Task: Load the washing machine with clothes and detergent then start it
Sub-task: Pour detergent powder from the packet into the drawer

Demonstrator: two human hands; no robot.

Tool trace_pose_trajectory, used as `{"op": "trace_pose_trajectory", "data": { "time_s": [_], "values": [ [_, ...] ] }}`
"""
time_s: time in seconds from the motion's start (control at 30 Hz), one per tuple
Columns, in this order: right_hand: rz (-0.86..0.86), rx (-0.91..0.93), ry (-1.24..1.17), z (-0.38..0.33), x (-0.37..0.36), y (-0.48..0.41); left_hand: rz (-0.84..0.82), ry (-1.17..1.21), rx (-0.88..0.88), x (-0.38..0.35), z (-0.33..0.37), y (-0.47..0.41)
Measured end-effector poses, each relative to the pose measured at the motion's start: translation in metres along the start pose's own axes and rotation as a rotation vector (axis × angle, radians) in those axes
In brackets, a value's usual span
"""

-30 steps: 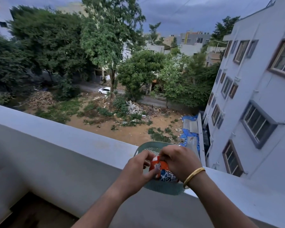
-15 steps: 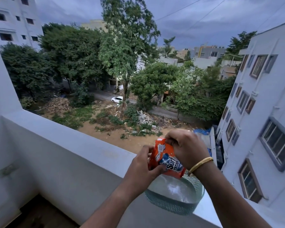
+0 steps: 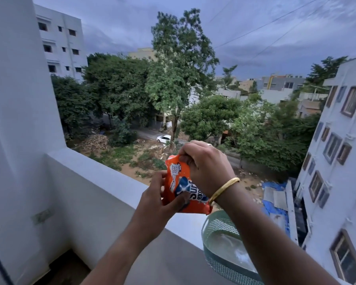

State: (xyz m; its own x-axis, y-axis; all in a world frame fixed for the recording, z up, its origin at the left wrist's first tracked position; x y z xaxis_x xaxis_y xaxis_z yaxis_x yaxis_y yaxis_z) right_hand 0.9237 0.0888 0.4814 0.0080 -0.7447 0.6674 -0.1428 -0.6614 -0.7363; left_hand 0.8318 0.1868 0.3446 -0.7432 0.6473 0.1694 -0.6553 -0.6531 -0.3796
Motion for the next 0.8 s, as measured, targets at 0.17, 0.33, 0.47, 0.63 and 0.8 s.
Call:
{"op": "trace_pose_trajectory", "data": {
  "time_s": [0.17,0.33,0.47,0.63,0.8],
  "values": [
    [-0.026,0.117,-0.087,-0.081,-0.023,-0.016,0.08,0.069,0.021,0.069,0.004,0.044],
    [-0.094,0.233,-0.245,-0.187,-0.067,-0.014,0.256,0.059,0.061,0.163,-0.013,0.116],
    [-0.175,0.315,-0.33,-0.289,-0.105,-0.002,0.385,-0.043,0.085,0.247,-0.02,0.184],
    [-0.295,0.385,-0.402,-0.42,-0.147,0.021,0.471,-0.045,0.164,0.346,-0.035,0.281],
    [-0.358,0.432,-0.508,-0.537,-0.182,0.052,0.561,-0.031,0.221,0.427,-0.043,0.374]
  ]
}}
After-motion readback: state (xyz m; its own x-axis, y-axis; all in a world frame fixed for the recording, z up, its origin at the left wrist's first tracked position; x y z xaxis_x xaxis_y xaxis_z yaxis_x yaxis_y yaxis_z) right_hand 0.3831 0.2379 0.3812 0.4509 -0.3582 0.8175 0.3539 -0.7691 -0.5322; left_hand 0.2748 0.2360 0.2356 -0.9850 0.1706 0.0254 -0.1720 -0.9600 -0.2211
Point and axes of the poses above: each hand's wrist, its own y-axis away from the middle knuckle, its own x-axis out of the back of the hand, z = x × y, the point moved 9 cm from there along -y, towards the middle knuckle, and after that the axes turned 3 degrees about y, right-handed, at the moved point
